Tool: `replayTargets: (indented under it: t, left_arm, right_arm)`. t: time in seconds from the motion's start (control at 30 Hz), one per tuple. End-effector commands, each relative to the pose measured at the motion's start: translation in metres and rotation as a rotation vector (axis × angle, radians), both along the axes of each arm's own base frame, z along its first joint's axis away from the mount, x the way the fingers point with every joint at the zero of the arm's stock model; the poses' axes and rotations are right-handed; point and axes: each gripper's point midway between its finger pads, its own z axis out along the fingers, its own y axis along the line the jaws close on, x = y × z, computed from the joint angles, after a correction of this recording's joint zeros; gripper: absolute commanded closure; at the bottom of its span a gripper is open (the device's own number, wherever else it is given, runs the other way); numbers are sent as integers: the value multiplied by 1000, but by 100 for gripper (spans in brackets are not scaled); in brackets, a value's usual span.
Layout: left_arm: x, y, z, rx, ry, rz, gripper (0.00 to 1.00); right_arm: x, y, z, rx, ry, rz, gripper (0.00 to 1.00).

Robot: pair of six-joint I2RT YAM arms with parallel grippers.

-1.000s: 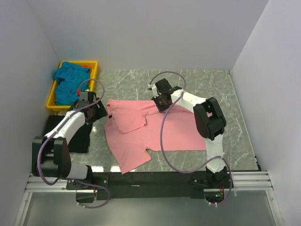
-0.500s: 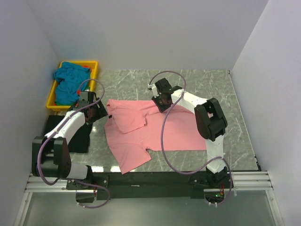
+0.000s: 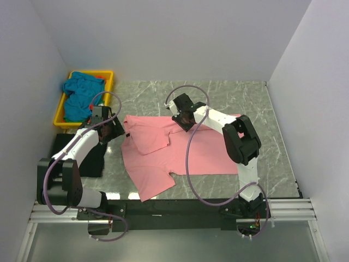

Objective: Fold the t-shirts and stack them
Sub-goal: Fold the tshirt

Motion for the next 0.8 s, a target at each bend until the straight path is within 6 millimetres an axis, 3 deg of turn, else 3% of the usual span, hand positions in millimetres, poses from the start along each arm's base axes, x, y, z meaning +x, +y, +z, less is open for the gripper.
replayTargets:
  t: [0.0, 0.77]
  left_arm:
    - [12, -3, 15, -3, -47, -20, 23]
    - [12, -2, 13, 2, -38, -18, 23]
  right_arm:
    - [8, 4, 14, -18, -51, 54, 66]
    - [6, 12, -6, -24, 3, 120, 71]
